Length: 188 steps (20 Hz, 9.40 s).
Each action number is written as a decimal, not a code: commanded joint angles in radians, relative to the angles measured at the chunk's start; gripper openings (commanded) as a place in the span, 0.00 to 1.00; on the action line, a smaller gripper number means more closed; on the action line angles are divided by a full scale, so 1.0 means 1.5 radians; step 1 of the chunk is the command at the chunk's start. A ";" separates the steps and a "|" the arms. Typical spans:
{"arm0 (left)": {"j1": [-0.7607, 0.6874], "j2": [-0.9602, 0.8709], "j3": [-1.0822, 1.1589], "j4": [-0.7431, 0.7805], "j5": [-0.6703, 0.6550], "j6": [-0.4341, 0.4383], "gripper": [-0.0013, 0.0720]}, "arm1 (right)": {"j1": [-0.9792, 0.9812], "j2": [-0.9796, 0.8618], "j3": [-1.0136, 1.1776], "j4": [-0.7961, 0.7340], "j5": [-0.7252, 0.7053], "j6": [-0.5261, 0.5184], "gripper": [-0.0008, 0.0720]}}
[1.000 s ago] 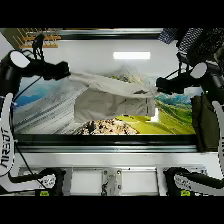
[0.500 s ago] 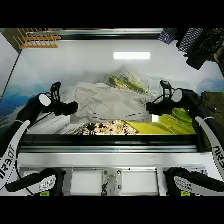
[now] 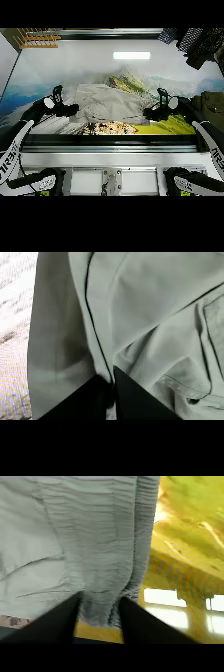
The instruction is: Fold the clothes and pants, and hang the long-sleeved shirts on hangers.
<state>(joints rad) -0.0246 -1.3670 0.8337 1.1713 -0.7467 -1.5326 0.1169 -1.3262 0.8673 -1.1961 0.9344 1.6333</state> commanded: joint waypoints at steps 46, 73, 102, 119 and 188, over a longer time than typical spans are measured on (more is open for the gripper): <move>-0.446 -0.343 0.480 -0.097 -0.054 -0.063 0.02 | -0.131 -0.025 0.464 0.002 0.497 -0.076 0.03; -0.147 -0.209 0.629 -0.095 -0.245 -0.023 0.02 | 0.202 -0.103 0.519 0.062 0.322 -0.073 0.03; -0.042 0.174 0.153 -0.007 -0.160 -0.005 0.02 | 0.216 -0.389 0.328 0.456 0.083 -0.324 0.87; -0.142 0.174 0.153 -0.013 -0.154 -0.008 0.02 | 0.037 -0.211 0.362 0.104 0.111 -0.194 0.03; -0.224 0.171 0.152 -0.008 -0.125 -0.056 0.02 | -0.259 0.340 0.034 0.054 0.052 -0.291 0.91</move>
<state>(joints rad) -0.3607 -1.1103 1.0626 1.1599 -0.9394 -1.6070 -0.2764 -0.8177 0.9237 -1.1728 0.9939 1.2804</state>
